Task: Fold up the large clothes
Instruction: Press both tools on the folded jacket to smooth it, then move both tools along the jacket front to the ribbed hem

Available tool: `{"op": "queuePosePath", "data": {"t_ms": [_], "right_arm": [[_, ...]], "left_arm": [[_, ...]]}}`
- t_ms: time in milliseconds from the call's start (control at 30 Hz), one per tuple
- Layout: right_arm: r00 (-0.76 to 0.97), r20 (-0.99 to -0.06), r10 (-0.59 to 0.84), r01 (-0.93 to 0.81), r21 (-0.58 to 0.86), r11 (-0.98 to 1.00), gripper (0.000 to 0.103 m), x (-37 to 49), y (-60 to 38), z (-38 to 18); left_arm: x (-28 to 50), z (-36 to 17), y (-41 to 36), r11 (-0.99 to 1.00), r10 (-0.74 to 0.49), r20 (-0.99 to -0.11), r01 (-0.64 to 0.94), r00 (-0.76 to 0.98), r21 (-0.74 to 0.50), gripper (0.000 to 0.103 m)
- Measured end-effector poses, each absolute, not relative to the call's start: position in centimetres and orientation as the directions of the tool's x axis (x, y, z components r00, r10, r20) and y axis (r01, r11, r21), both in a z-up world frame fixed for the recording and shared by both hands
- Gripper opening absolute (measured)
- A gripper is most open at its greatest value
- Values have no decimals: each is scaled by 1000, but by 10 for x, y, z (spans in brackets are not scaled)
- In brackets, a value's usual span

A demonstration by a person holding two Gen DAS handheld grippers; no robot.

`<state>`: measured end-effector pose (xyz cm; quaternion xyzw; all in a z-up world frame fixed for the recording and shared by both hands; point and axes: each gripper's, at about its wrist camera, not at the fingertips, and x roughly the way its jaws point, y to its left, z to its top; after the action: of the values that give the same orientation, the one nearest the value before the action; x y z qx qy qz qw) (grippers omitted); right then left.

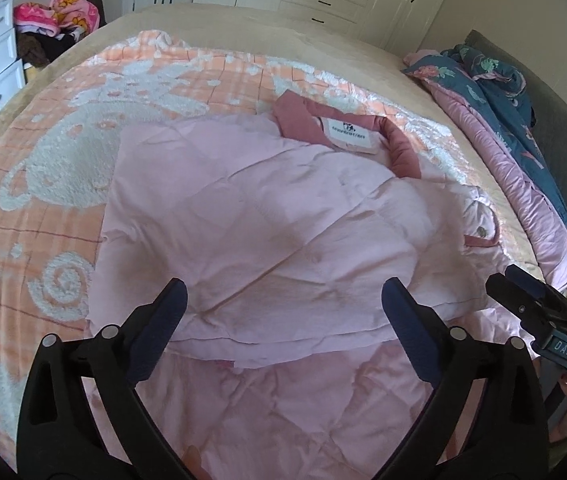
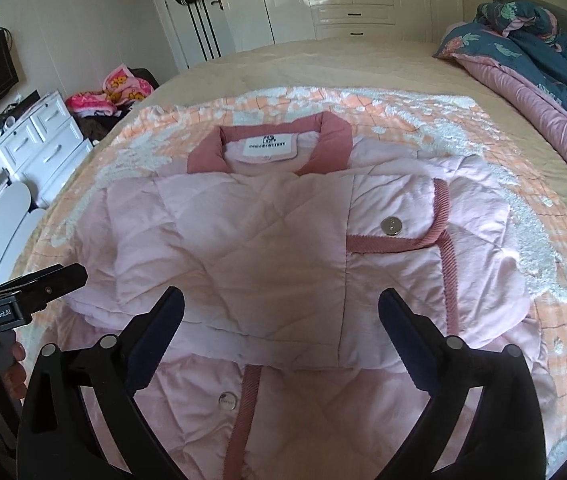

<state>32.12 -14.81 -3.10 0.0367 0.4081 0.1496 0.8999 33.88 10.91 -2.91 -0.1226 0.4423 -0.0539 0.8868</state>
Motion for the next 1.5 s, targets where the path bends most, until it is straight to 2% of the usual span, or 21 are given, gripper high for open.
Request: {"op": "queuePosePath", "data": {"t_ms": [267, 733, 1500], "right_arm": [[646, -700, 304, -240, 192, 952, 99, 309, -152, -13], [689, -662, 294, -238, 176, 955, 99, 284, -157, 16], [733, -607, 306, -251, 176, 952, 99, 215, -187, 57]], "left_arm": [[327, -6, 107, 970, -175, -744, -17, 644, -243, 94], [309, 24, 113, 962, -203, -705, 3, 679, -274, 94], [215, 71, 99, 959, -213, -611, 44, 763, -280, 94]]}}
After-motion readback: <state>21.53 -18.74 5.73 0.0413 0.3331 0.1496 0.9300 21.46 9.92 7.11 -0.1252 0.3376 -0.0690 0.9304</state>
